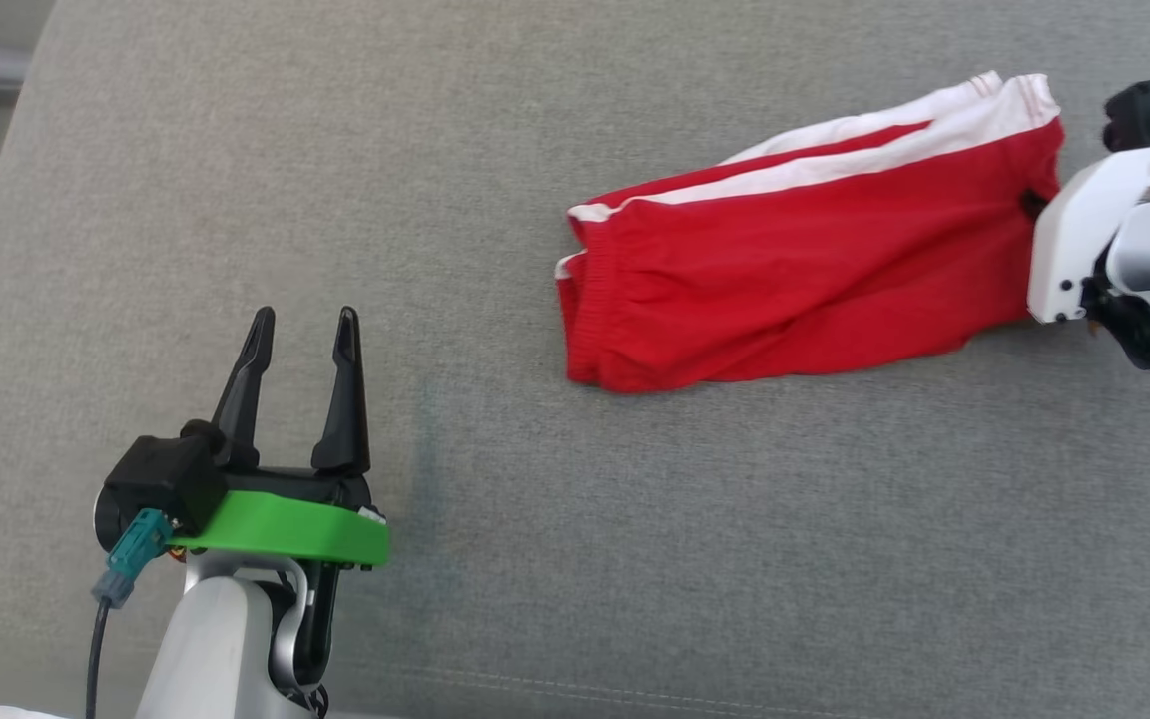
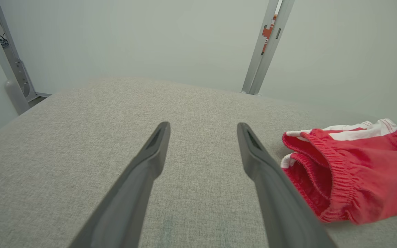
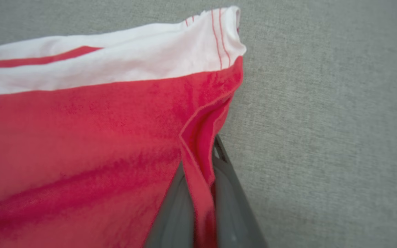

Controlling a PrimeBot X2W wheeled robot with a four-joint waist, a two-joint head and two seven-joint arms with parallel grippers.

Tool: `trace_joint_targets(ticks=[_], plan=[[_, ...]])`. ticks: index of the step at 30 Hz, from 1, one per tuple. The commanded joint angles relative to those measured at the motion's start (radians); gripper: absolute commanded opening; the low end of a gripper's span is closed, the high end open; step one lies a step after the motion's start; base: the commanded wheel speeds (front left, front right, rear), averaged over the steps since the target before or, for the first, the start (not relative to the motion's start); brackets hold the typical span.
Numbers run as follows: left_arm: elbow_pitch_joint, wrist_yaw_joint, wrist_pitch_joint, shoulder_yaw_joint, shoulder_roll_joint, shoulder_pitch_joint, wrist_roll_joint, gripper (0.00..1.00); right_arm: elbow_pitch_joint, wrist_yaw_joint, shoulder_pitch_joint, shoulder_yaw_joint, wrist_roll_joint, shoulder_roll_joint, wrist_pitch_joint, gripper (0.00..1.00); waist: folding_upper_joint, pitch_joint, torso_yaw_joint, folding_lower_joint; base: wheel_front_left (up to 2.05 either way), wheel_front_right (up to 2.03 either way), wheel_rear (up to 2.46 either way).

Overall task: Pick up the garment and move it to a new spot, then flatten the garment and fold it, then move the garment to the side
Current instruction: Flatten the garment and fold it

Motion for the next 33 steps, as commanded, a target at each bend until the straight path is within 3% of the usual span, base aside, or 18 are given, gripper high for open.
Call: trace_joint_targets(ticks=[1, 9, 15, 24, 33], plan=[[0.006, -0.005, 0.000, 0.002, 0.001, -0.016, 0.003, 1.00, 0.008, -0.003, 0.020, -0.016, -0.015, -0.016, -0.014, 0.00, 0.0000, -0.032, -0.039, 0.0000, 0.00, 0.00, 0.00], [0.039, -0.007, 0.000, -0.021, 0.001, -0.006, -0.005, 1.00, 0.029, -0.002, 0.054, -0.103, -0.107, -0.056, -0.048, 0.00, 0.0000, -0.110, -0.114, 0.0000, 0.00, 0.00, 0.00], [0.089, -0.006, 0.000, -0.041, 0.002, -0.014, -0.019, 1.00, 0.020, -0.002, 0.074, -0.150, -0.174, -0.047, -0.030, 0.00, 0.0000, -0.180, -0.143, 0.0000, 0.00, 0.00, 0.00], [0.164, -0.006, 0.000, -0.037, 0.002, -0.020, -0.036, 1.00, -0.049, -0.002, 0.078, -0.160, -0.207, 0.113, 0.056, 0.00, 0.0000, -0.252, -0.148, 0.0000, 0.00, 0.00, 0.00], [0.221, -0.006, 0.000, -0.047, 0.002, -0.062, -0.021, 1.00, -0.075, -0.002, 0.095, -0.120, -0.243, 0.294, 0.118, 0.00, 0.0000, -0.264, -0.098, 0.0000, 0.00, 0.00, 0.00]])
